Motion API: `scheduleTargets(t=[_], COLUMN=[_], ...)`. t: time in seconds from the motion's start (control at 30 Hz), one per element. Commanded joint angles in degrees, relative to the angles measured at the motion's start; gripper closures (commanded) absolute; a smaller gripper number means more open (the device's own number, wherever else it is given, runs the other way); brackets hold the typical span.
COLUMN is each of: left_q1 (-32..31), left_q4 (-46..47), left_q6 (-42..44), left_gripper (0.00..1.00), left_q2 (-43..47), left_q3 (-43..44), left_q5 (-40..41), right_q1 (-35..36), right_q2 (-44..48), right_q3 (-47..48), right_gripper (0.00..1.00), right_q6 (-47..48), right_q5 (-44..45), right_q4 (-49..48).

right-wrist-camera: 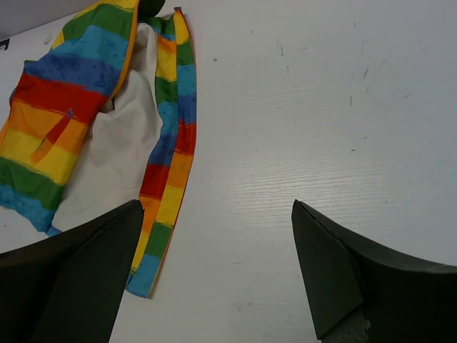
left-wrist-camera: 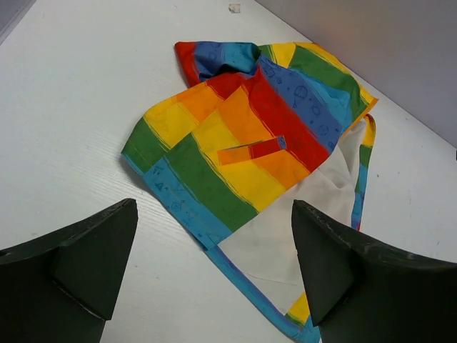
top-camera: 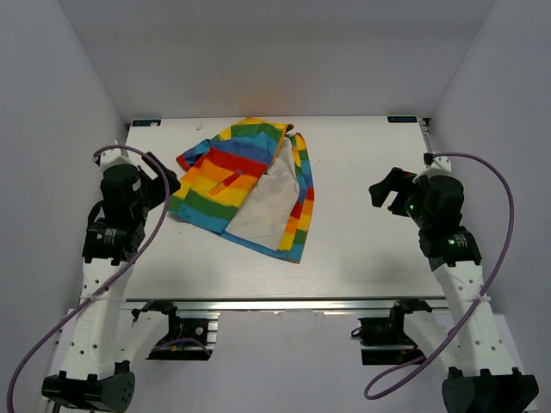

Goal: Zip up the jacket

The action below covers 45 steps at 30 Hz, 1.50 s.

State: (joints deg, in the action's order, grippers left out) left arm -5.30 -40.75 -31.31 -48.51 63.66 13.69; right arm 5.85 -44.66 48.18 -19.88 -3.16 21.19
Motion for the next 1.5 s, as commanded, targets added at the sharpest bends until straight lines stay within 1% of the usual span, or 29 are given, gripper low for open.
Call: scheduleTargets(t=[0.0, 0.17, 0.23, 0.33, 0.43, 0.5, 0.63, 0.67, 0.7, 0.73, 0.77, 0.8, 0.83, 0.87, 0.9, 0.93, 0.97, 1.0, 1.03, 1.07, 1.1, 1.13, 1.17, 1.2, 1.23, 1.27, 1.3, 1.4, 1.47], left_q1=[0.2, 0.3, 0.2, 0.3, 0.3, 0.3, -1.6, -3.7, -5.0, -6.5, -9.7, -11.2, -12.8, -15.0, -15.5, -15.7, -15.7, -15.6, -15.7, -15.7, -15.7, -15.7, -15.7, -15.7, -15.7, -15.7, -15.7, -15.7, -15.7], left_q4=[-1.1, -3.5, -2.7, -0.1, 3.2, 4.5, 6.7, 7.4, 7.5, 7.5, 7.2, 5.5, 4.9, 3.8, 3.6, 3.5, 3.3, 2.9, 2.1, 0.3, -0.4, -0.8, 0.9, 3.0, 8.4, 10.9, 12.7, 16.7, 19.4], left_q6=[0.5, 0.6, 0.8, 2.2, 4.5, 5.6, 7.5, 9.1, 10.0, 11.1, 13.4, 14.8, 16.3, 19.2, 20.7, 22.1, 23.5, 23.9, 24.4, 25.2, 25.4, 25.7, 25.6, 25.3, 25.4, 25.2, 25.1, 23.8, 23.9], left_gripper=[0.02, 0.02, 0.02, 0.02, 0.02, 0.02, 0.02, 0.02, 0.02, 0.02, 0.02, 0.02, 0.02, 0.02, 0.02, 0.02, 0.02, 0.02, 0.02, 0.02, 0.02, 0.02, 0.02, 0.02, 0.02, 0.02, 0.02, 0.02, 0.02], left_q2=[-0.9, -3.7, -5.0, -7.5, -13.1, -19.0, -29.5, -31.6, -36.3, -38.8, -41.6, -44.6, -50.7, -53.8, -60.1, -62.9, -65.9, -68.9, -74.8, -77.8, -80.7, -83.2, -86.6, -87.4, -88.0, -88.1, -88.3, -90.7, -92.1], left_q3=[2.3, 3.8, 3.1, 3.0, 3.5, 5.1, 9.5, 10.8, 14.4, 16.7, 19.2, 25.2, 28.3, 31.4, 37.8, 40.7, 43.6, 50.5, 54.5, 58.6, 62.8, 69.3, 70.6, 70.6, 67.8, 66.3, 65.2, 65.6, 66.2], left_q5=[-1.2, -1.2, -1.7, -5.5, -12.3, -16.4, -16.9, -16.4, -15.8, -13.0, -10.9, -9.1, -6.0, -5.2, -5.5, -6.7, -8.2, -8.0, -8.2, -7.6, -7.8, -7.7, -7.1, -6.6, -6.5, -6.5, -6.1, -3.0, -1.7], right_q1=[-0.2, -0.2, -0.2, -0.1, -0.2, -0.2, 0.0, 0.0, 0.1, 0.5, 0.8, 1.4, 2.8, 3.7, 6.0, 7.2, 8.4, 10.2, 10.8, 11.2, 11.5, 11.9, 12.0, 12.0, 12.1, 12.1, 12.1, 12.9, 13.4], right_q2=[-0.3, 0.9, 1.6, 1.6, -0.2, -1.9, -9.9, -11.7, -13.6, -17.3, -19.1, -21.0, -24.3, -25.7, -29.1, -30.9, -32.7, -37.3, -39.9, -42.2, -47.3, -49.8, -52.2, -56.7, -59.3, -61.8, -67.9, -78.4, -82.3], right_q3=[3.1, 1.6, 0.8, -0.6, -0.4, 0.4, 1.4, 2.0, 2.7, 4.3, 5.2, 5.9, 6.6, 8.1, 9.0, 10.1, 12.9, 14.6, 16.3, 20.5, 22.7, 24.7, 27.0, 31.4, 33.4, 36.4, 44.2, 57.3, 61.5], right_gripper=[0.11, 0.11, 0.11, 0.11, 0.11, 0.1, 0.11, 0.11, 0.1, 0.11, 0.11, 0.11, 0.11, 0.11, 0.11, 0.11, 0.11, 0.11, 0.11, 0.11, 0.11, 0.11, 0.11, 0.11, 0.1, 0.11, 0.11, 0.11, 0.11], right_q6=[0.9, 1.1, 2.5, 4.7, 6.3, 6.3, 5.8, 5.4, 5.1, 5.1, 4.5, 4.7, 5.0, 4.8, 4.8, 5.0, 5.5, 5.8, 5.9, 5.5, 5.3, 4.9, 4.4, 3.9, 3.1, 2.0, 2.0, 2.7, 3.0], right_q5=[0.5, -0.1, -1.9, -4.6, -7.9, -9.4, -15.4, -15.6, -15.6, -15.6, -15.6, -15.6, -15.5, -14.6, -13.7, -10.8, -8.8, -7.3, -5.2, -4.4, -4.1, -3.6, -3.3, -3.5, -3.7, -4.1, -4.8, -5.4, -1.9], right_q4=[1.0, -0.2, -0.5, -1.8, -2.7, -3.0, -4.6, -4.7, -4.8, -4.8, -4.9, -5.2, -6.7, -7.5, -9.0, -9.8, -10.0, -10.4, -10.3, -9.9, -8.6, -8.4, -7.8, -7.3, -7.3, -6.0, -1.8, 3.1, 3.2])
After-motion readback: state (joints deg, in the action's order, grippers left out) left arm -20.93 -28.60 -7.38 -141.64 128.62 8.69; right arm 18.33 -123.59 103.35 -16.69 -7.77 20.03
